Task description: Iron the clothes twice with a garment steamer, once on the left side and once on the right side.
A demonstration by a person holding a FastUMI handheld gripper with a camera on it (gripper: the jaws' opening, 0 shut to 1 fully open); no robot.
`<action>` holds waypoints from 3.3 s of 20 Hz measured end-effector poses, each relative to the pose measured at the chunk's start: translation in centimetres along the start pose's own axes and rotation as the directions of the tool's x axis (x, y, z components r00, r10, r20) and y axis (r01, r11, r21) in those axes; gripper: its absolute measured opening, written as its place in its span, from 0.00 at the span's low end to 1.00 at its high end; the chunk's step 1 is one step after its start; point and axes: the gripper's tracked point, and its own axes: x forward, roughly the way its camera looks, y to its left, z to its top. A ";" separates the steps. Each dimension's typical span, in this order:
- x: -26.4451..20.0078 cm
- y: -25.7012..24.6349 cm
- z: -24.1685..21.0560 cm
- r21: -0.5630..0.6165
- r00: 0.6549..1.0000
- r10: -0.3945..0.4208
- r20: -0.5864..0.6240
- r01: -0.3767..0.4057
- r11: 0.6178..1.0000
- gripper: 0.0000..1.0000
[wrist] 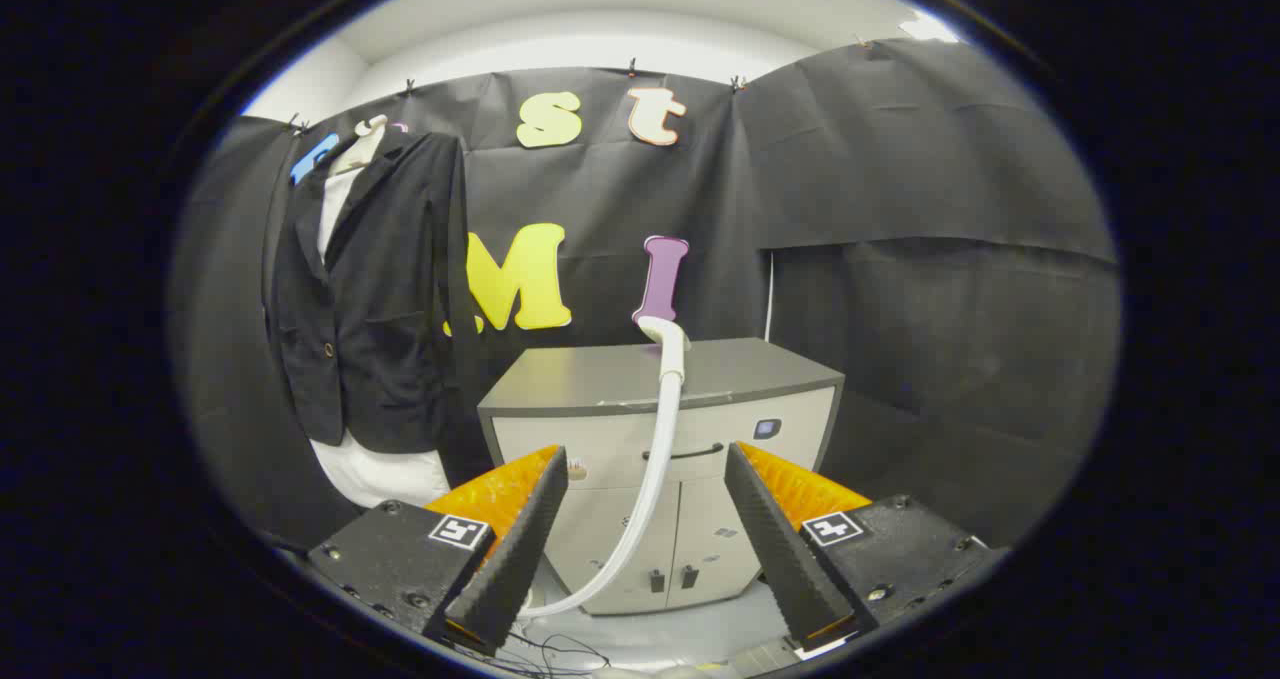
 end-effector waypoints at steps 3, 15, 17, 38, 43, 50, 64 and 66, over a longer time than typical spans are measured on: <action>0.5 0.4 0.0 -0.019 1.000 0.001 -0.002 -0.001 1.000 0.99; 2.3 -0.1 2.2 -0.043 1.000 -0.017 0.003 0.017 0.999 0.99; 3.4 -0.7 3.2 -0.034 1.000 -0.012 -0.002 0.012 0.999 0.99; 30.0 -2.7 8.2 -0.032 0.970 0.104 -0.219 -0.114 0.993 0.99; 33.5 -3.5 4.3 -0.002 0.931 0.096 -0.353 -0.104 0.995 0.99; 35.6 -3.2 2.1 0.078 0.895 0.151 -0.421 -0.131 0.988 0.79; 34.6 -2.5 2.4 0.214 0.884 0.248 -0.397 -0.173 0.961 0.44; 34.5 -2.4 3.2 0.192 0.902 0.226 -0.367 -0.164 0.968 0.41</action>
